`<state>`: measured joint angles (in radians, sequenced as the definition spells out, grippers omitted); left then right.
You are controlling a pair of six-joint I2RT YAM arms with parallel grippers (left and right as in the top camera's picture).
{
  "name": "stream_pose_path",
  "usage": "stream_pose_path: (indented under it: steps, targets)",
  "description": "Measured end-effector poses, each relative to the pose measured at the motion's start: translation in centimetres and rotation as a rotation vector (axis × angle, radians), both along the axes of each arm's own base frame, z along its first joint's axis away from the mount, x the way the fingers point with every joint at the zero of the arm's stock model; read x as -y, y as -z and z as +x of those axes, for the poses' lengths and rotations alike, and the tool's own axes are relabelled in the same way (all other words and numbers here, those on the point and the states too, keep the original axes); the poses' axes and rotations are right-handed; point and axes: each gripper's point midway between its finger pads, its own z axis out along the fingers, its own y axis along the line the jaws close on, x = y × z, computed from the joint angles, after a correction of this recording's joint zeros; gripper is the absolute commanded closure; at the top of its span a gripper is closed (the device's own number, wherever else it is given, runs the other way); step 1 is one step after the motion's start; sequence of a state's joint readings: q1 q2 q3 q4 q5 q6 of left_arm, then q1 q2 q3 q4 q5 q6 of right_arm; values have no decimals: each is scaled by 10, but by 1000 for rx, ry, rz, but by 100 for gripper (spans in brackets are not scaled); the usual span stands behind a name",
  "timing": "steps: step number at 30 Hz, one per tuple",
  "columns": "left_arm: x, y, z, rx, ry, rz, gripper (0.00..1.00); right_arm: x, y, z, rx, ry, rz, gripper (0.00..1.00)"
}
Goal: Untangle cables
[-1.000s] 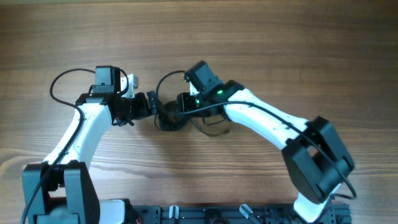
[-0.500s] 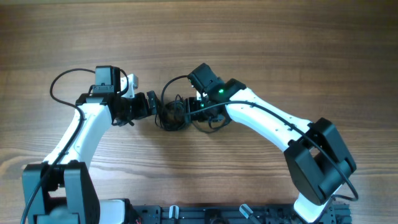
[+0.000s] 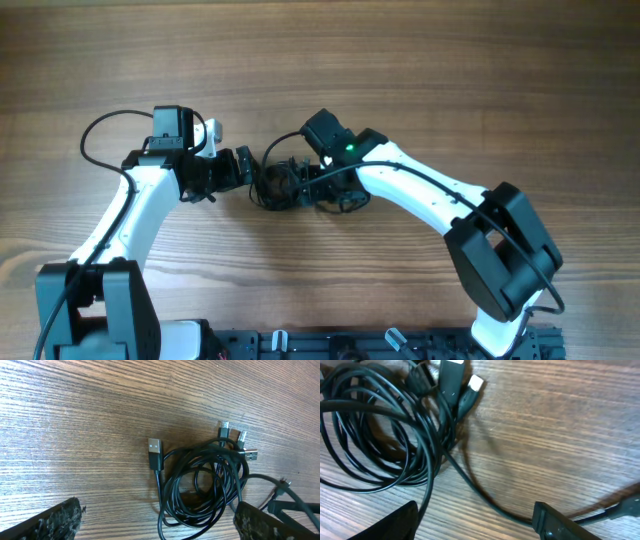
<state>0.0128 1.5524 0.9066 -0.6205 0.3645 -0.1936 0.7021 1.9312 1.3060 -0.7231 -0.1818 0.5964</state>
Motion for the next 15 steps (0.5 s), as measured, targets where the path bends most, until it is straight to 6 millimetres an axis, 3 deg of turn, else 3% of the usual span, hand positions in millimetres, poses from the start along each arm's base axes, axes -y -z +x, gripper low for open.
stream_pose_path:
  steps: [7, 15]
  targets:
    - [0, 0, 0, 0, 0, 0, 0, 27, 1, 2, -87, 56, -4, 25]
    - [0, 0, 0, 0, 0, 0, 0, 51, 6, -15, -112, -95, -109, 26]
